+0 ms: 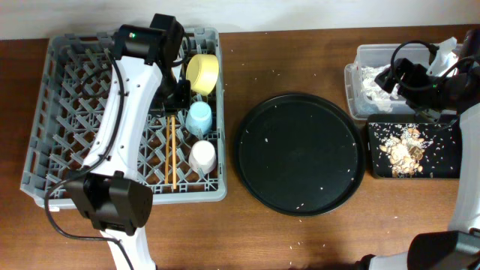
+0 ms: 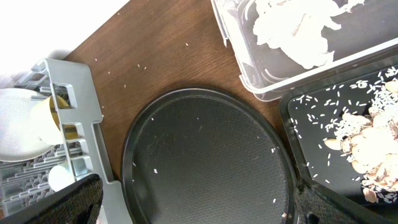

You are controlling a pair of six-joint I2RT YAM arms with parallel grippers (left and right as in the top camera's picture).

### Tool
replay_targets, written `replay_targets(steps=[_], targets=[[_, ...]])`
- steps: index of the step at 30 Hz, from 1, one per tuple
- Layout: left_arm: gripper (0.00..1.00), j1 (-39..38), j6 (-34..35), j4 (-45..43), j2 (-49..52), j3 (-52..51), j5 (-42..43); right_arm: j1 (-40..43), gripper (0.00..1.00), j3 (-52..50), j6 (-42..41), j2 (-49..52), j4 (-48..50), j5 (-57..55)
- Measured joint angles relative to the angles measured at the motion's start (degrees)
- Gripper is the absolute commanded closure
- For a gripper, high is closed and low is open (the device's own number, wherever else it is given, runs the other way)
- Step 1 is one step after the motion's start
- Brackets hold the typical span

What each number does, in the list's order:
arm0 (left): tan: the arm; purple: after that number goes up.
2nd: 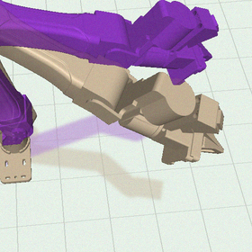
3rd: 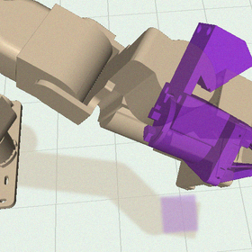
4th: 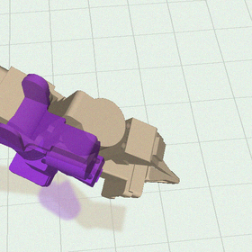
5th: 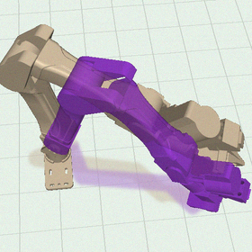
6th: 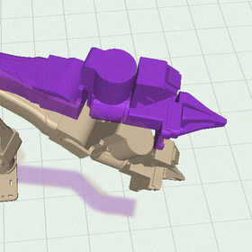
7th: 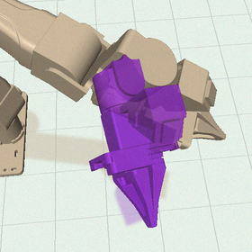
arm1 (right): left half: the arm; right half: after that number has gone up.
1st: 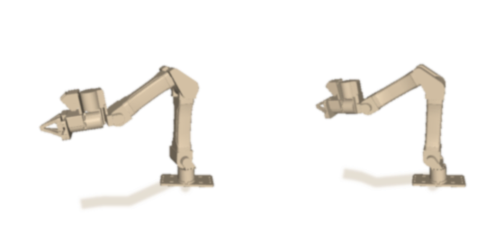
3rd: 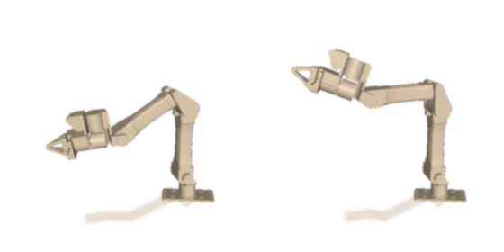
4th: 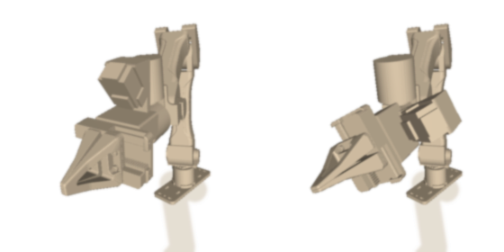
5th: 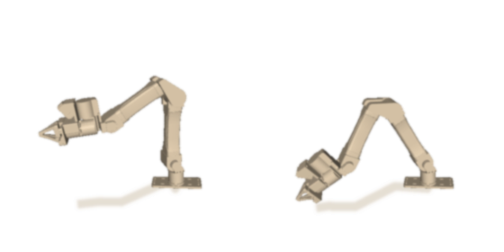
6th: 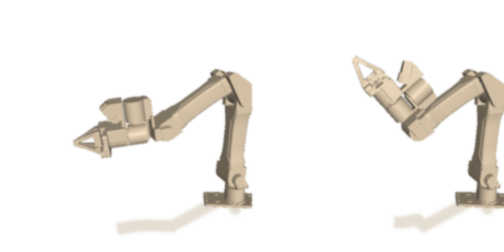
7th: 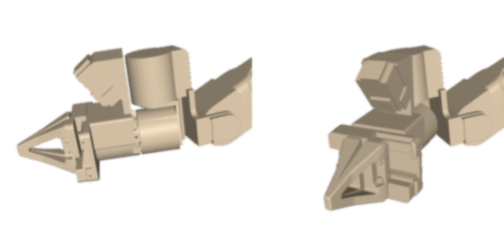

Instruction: Sort waste into correct bins and load items into the dishwasher rack

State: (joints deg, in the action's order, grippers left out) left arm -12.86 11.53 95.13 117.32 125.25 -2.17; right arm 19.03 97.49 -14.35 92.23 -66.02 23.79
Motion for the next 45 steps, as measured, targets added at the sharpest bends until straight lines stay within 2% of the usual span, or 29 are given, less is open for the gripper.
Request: replay_targets(steps=[7,12,22,25,28,29,30,32,40,42,45], targets=[[0.99,2.1,0.0,-1.5,0.0,-1.9,-1.3,0.0,0.01,0.0,0.0,0.0,0.0,0.0],[0.99,2.1,0.0,-7.4,-0.2,-8.3,-1.5,0.0,0.01,0.0,0.0,0.0,0.0,0.0],[0.99,2.9,0.0,-11.9,-0.2,-15.8,-1.6,0.0,0.02,0.0,0.0,0.0,0.0,0.0],[0.99,2.9,0.0,-17.1,-0.1,-19.6,-1.5,0.0,0.02,0.0,0.0,0.0,0.1,0.0],[0.91,2.9,0.0,-20.3,-0.1,-20.7,-1.3,0.0,0.02,0.0,0.0,0.0,0.0,0.0],[0.84,2.9,-0.1,-21.1,-0.1,-20.7,-1.2,0.0,0.02,0.0,0.0,0.0,0.0,0.0],[0.7,2.9,-0.2,-22.0,-0.1,-20.7,-1.2,0.0,0.02,0.0,0.0,0.0,0.0,0.0],[0.59,2.9,-0.5,-22.4,-0.1,-20.7,-1.1,0.0,0.02,0.0,0.0,0.0,0.0,0.0],[0.57,2.9,-0.6,-22.1,-1.9,-17.2,1.5,0.0,0.02,0.0,0.0,0.0,0.0,0.0],[0.57,2.9,-0.6,-21.8,-5.7,-16.4,3.2,0.0,0.02,0.0,0.0,0.0,0.0,0.0],[0.56,2.4,-0.6,-18.2,-18.9,-15.3,5.4,0.0,0.02,0.0,0.0,0.0,0.1,0.0]])
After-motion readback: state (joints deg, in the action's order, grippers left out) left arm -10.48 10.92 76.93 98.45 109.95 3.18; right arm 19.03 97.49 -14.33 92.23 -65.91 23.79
